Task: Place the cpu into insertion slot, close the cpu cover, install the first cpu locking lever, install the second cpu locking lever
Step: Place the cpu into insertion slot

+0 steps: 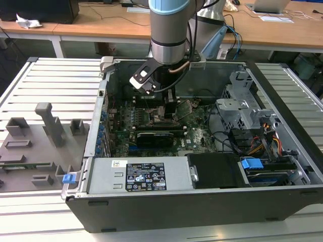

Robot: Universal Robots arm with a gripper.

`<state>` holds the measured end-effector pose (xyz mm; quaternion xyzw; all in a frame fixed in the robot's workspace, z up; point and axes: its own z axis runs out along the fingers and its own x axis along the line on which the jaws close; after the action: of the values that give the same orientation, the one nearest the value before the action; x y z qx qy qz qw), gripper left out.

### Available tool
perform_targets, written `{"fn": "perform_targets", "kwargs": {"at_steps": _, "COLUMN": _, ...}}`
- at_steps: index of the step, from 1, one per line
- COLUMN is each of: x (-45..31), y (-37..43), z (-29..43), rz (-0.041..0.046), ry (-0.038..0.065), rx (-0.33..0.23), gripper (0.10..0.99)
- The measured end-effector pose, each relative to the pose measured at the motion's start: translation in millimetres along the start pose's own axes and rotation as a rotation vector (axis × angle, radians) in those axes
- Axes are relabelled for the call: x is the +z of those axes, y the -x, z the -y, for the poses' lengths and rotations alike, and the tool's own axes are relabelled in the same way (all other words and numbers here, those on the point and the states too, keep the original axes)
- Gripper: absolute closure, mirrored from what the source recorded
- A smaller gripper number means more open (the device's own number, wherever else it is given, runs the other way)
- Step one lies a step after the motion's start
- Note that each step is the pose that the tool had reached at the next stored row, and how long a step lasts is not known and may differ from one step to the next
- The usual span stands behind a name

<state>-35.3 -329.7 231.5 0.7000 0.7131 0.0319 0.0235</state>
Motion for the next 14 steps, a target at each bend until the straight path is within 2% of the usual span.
{"fn": "perform_targets", "kwargs": {"at_steps": 9, "x": 6.1, "y": -2.5, "z": 6.1, "rz": 0.0000, "ry": 0.000, "rx": 0.000, "gripper": 0.557}}
{"fn": "perform_targets", "kwargs": {"at_steps": 14, "x": 10.3, "y": -6.8, "z": 7.6, "rz": -0.0001, "ry": 0.000, "rx": 0.000, "gripper": 0.557}}
